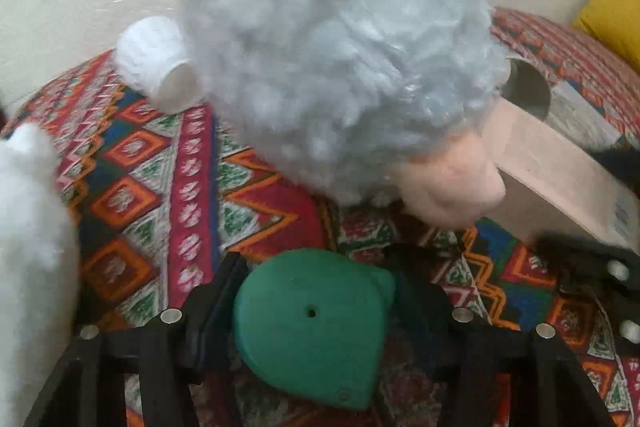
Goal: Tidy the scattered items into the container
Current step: 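Grasp the green tape measure with the left tool while the right tool grasps the beige box, then carry the tape measure and beige box into the pink box and release them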
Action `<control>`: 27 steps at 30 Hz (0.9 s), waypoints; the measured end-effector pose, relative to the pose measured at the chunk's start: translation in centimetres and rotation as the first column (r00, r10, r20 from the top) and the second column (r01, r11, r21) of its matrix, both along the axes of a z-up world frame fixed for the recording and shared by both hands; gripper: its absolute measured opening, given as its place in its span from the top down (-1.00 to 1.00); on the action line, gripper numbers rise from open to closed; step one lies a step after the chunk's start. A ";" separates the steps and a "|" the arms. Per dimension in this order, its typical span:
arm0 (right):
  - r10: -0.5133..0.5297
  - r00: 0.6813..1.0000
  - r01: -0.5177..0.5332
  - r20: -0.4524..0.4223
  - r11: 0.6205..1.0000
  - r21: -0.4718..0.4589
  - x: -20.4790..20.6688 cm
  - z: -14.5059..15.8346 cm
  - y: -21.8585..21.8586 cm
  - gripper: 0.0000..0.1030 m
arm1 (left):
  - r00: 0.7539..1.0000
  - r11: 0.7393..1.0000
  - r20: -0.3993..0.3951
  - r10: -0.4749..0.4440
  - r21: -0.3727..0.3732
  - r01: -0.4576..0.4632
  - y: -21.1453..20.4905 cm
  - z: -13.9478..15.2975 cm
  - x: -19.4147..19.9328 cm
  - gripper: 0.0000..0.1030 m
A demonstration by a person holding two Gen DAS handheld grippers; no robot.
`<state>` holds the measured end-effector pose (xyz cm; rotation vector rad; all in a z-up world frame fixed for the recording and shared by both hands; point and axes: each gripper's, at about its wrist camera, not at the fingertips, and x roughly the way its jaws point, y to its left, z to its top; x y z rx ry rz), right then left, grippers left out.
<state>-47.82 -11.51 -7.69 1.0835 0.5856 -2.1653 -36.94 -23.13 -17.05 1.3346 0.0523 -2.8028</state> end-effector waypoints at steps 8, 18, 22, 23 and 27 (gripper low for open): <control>-0.087 0.994 0.099 0.064 0.969 -0.228 7.2 6.4 4.8 -0.07 | 0.998 0.996 -0.062 0.028 0.082 -0.023 0.6 3.0 10.3 -0.20; -0.137 0.989 0.100 -0.056 0.895 -0.435 17.9 12.7 8.1 -0.08 | 0.969 0.997 -0.243 0.032 0.078 -0.013 4.8 12.3 20.6 -0.20; -0.182 0.976 0.099 -0.120 0.861 -0.500 20.6 16.3 11.7 -0.08 | 0.957 0.996 -0.291 -0.012 0.077 0.036 7.7 15.8 21.8 -0.20; -0.196 0.972 0.102 -0.132 0.852 -0.513 21.1 17.2 12.7 -0.08 | 0.953 0.996 -0.302 -0.032 0.067 0.055 8.9 16.5 21.7 -0.20; -0.282 0.940 0.131 -0.191 0.816 -0.563 22.7 20.3 17.8 -0.08 | 0.934 0.990 -0.339 -0.111 0.042 0.133 14.7 19.4 20.7 -0.20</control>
